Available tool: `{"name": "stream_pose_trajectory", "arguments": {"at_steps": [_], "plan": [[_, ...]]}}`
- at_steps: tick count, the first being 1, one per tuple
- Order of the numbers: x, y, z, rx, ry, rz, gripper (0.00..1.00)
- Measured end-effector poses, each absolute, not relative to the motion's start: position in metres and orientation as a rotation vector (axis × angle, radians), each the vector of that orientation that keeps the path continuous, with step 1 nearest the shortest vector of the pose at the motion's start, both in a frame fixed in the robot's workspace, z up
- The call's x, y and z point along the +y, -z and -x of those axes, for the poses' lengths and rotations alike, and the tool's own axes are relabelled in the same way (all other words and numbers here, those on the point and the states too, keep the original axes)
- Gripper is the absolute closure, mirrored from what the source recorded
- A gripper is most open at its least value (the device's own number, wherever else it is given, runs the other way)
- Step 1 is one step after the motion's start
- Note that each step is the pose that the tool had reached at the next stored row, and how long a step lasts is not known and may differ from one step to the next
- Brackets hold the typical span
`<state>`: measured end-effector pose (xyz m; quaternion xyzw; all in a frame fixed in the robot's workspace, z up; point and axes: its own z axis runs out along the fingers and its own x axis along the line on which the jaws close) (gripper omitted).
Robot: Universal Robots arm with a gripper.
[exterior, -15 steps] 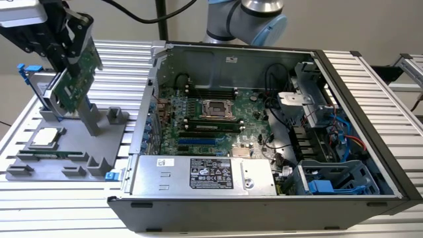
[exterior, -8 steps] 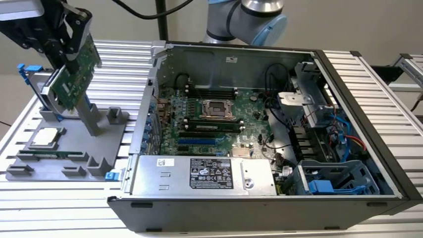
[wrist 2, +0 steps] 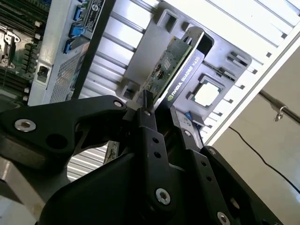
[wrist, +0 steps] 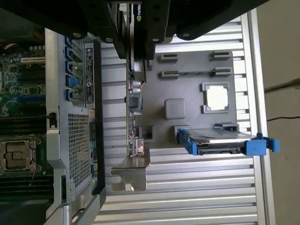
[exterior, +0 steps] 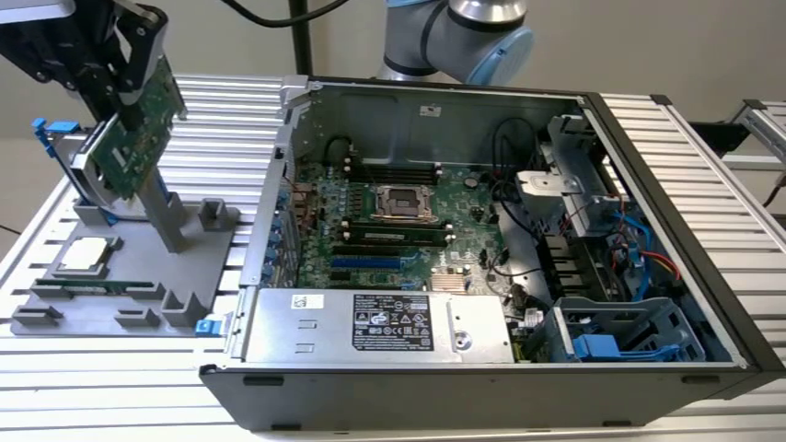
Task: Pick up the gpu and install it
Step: 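Pick up the gpu and move the gpu toward the slot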
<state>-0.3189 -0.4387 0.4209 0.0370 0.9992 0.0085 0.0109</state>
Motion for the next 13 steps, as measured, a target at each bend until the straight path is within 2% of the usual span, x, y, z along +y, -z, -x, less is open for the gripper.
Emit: {"name": "stream_pose_trajectory", "arguments": {"at_steps": [13], "plan": [[-0.439,-0.434,0.319,3.118,-0.027,-0.115,1.0]]}}
